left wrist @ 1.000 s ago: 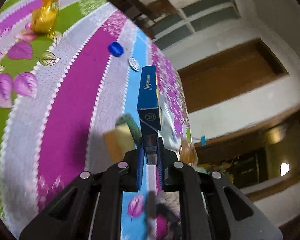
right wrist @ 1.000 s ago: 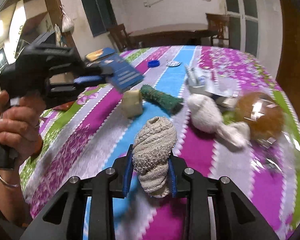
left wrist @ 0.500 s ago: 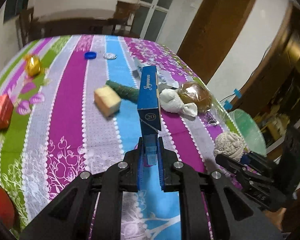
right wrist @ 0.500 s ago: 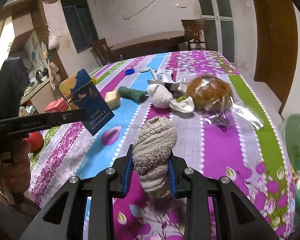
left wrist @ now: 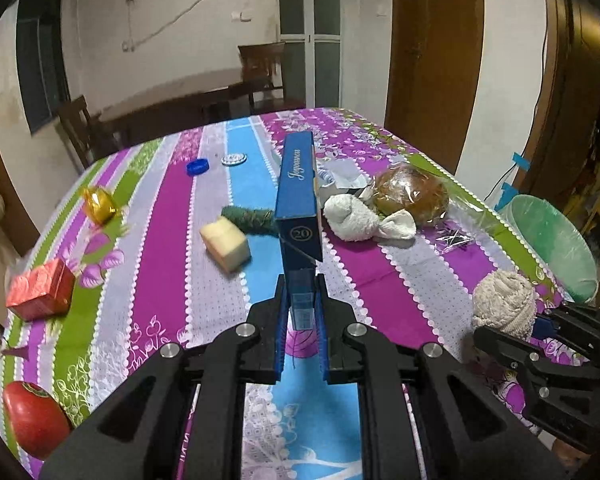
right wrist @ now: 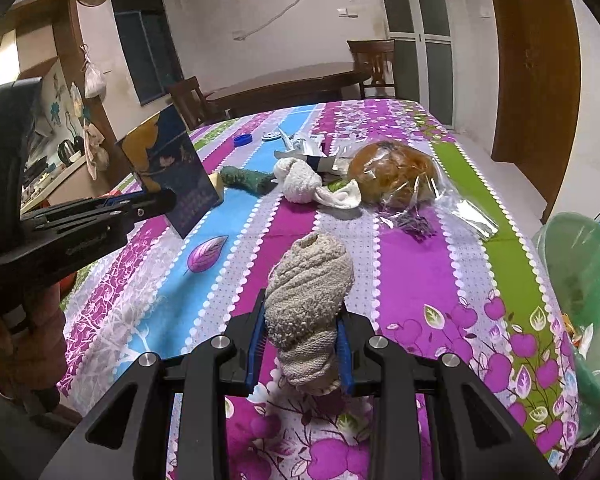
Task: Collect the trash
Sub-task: 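Carry the blue box and beige cloth to the green bin and open both tools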
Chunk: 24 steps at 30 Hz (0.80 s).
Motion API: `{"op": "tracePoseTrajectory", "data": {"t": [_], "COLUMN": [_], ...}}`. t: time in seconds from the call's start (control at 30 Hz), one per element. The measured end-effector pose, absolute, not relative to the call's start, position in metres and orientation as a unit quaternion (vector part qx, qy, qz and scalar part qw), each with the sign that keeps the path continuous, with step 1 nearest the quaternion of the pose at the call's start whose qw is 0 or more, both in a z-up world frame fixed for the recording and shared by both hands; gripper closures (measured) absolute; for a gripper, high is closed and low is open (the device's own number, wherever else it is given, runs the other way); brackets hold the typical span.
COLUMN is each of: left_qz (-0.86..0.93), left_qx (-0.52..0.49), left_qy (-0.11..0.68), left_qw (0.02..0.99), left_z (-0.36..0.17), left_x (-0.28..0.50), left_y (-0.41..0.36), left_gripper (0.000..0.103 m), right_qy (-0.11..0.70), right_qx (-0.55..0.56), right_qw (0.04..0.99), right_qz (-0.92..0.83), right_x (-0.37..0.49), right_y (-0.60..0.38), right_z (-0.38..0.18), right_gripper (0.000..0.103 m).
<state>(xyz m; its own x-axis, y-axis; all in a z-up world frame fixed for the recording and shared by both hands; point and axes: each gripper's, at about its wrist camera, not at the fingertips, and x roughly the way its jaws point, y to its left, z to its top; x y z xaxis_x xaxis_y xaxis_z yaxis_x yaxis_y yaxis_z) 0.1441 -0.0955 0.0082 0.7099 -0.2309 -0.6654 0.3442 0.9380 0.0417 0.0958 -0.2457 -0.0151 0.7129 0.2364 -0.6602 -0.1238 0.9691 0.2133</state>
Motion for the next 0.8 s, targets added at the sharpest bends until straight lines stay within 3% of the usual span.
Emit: {"op": "tracePoseTrajectory", "data": {"t": [0.8], "left_qz": [-0.13], "left_qx": [0.139], "left_qy": [0.313], "left_qw": [0.93], "left_z": [0.008], "left_x": [0.127], "left_y": [-0.124], "left_gripper": [0.092], "right_qy": [0.352], "right_qx": [0.082], "right_qw": [0.929], "right_qz": [0.076], "right_x": [0.082], "right_y": [-0.262], "right_z": [-0.007], "right_gripper": [0.072]}}
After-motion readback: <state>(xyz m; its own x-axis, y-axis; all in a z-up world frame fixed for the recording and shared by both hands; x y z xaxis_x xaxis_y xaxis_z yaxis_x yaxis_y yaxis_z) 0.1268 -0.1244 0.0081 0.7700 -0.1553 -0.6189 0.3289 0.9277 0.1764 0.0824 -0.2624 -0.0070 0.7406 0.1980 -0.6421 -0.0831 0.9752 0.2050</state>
